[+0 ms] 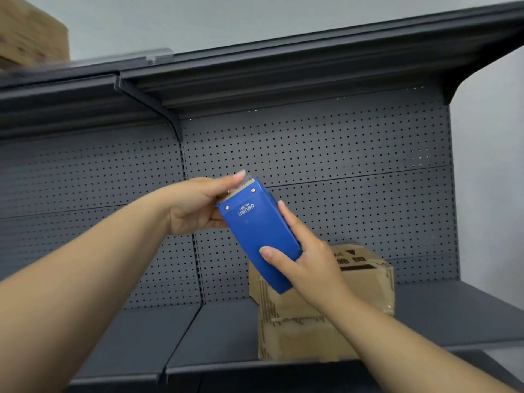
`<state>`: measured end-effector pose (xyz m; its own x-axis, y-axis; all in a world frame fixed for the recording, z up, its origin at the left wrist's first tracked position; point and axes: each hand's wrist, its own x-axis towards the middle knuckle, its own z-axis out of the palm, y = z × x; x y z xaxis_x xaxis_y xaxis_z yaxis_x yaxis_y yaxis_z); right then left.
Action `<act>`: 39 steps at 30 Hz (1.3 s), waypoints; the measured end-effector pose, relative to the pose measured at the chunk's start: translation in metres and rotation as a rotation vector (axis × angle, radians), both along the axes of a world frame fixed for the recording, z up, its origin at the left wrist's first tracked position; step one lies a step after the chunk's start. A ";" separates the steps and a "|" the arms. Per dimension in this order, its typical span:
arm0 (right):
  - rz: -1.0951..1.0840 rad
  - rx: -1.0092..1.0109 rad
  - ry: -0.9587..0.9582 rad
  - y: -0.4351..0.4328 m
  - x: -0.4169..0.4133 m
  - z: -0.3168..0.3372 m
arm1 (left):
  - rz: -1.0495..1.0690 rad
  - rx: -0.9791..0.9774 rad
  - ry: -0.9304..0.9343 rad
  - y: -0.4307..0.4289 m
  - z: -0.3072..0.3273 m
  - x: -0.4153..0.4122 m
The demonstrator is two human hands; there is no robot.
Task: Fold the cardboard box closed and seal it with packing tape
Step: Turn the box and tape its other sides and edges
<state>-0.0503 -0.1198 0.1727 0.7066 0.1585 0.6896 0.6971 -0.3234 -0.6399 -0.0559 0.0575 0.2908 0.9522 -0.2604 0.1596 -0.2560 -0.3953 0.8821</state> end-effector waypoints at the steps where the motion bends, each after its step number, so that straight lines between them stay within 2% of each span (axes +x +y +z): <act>1: 0.013 -0.001 0.013 0.002 -0.006 -0.001 | 0.027 0.031 -0.017 0.001 0.000 -0.004; 5: 0.162 0.063 0.078 0.009 -0.034 -0.008 | 0.141 0.116 -0.104 0.002 -0.008 -0.023; 8: 0.284 0.126 0.297 0.002 -0.052 -0.011 | 0.143 0.145 -0.127 0.001 -0.015 -0.038; 12: 0.466 0.129 0.595 -0.009 -0.077 -0.012 | 0.090 0.217 -0.047 -0.015 -0.029 -0.063; 15: 0.530 0.272 0.712 -0.012 -0.100 -0.020 | 0.064 0.242 -0.006 -0.033 -0.038 -0.079; 18: 0.523 0.413 0.753 -0.012 -0.122 -0.037 | 0.069 0.218 -0.002 -0.042 -0.050 -0.089; 25: 0.451 0.548 0.721 -0.003 -0.145 -0.075 | 0.173 0.246 -0.110 -0.048 -0.081 -0.099; 31: 0.358 0.504 0.750 -0.006 -0.142 -0.097 | 0.294 0.163 -0.260 -0.035 -0.071 -0.082; 35: 0.330 0.501 0.808 0.002 -0.126 -0.111 | 0.280 0.299 -0.276 -0.022 -0.071 -0.055; 39: 0.280 0.506 0.836 0.018 -0.092 -0.117 | 0.297 0.355 -0.252 -0.014 -0.085 -0.017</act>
<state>-0.1420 -0.1019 0.0559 0.9756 0.2184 0.0235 -0.0273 0.2267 -0.9736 -0.0732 0.0434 0.2055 0.9366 -0.0645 0.3444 -0.2743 -0.7465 0.6062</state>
